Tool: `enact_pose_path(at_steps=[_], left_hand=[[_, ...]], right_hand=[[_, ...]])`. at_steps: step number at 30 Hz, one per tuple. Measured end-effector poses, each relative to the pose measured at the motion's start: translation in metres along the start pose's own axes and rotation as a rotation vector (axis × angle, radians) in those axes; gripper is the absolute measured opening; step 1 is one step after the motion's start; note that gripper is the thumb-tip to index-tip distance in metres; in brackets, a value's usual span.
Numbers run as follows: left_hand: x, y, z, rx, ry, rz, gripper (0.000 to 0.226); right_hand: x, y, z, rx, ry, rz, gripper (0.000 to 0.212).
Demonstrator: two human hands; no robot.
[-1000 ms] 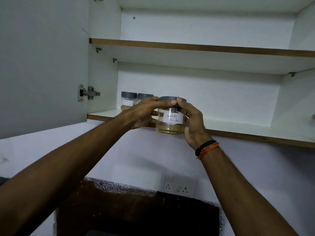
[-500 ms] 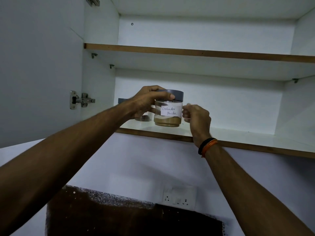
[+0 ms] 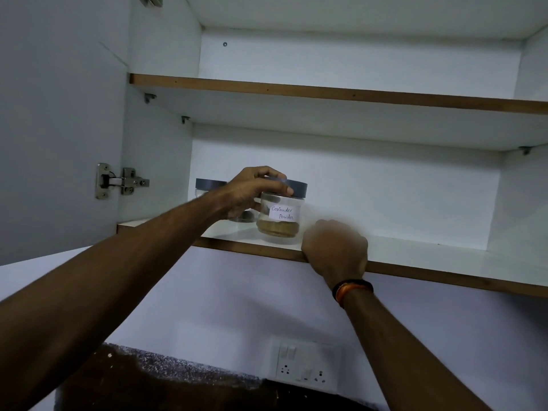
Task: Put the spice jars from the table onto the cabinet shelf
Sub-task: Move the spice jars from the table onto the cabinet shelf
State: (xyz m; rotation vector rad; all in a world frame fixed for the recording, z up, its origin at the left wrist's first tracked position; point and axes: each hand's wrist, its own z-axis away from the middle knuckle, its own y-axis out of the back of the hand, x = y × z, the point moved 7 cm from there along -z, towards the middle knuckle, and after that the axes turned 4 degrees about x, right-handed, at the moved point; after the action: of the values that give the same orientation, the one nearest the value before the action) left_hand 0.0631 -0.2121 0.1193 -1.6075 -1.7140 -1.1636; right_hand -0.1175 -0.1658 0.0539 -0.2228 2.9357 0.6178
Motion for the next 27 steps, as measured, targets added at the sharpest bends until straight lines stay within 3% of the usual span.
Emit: enact_pose_path(at_steps=[6,11,18,27], left_hand=[[-0.023,0.004,-0.022,-0.007,0.029,-0.025,0.024],[-0.036,0.008,-0.038,-0.038,0.028,-0.023,0.034],[-0.021,0.014,-0.07,-0.071,-0.32,-0.579,0.029],[-0.037,0.018,-0.109,-0.078,-0.357,-0.865,0.028]], right_hand=[[-0.003,0.001,0.002,0.121,0.05,-0.006,0.031],[-0.003,-0.001,0.004,0.18,0.071,-0.037,0.027],[-0.004,0.003,0.006,0.272,0.093,-0.044,0.03],[-0.004,0.003,0.007,0.291,0.1,-0.059,0.028]])
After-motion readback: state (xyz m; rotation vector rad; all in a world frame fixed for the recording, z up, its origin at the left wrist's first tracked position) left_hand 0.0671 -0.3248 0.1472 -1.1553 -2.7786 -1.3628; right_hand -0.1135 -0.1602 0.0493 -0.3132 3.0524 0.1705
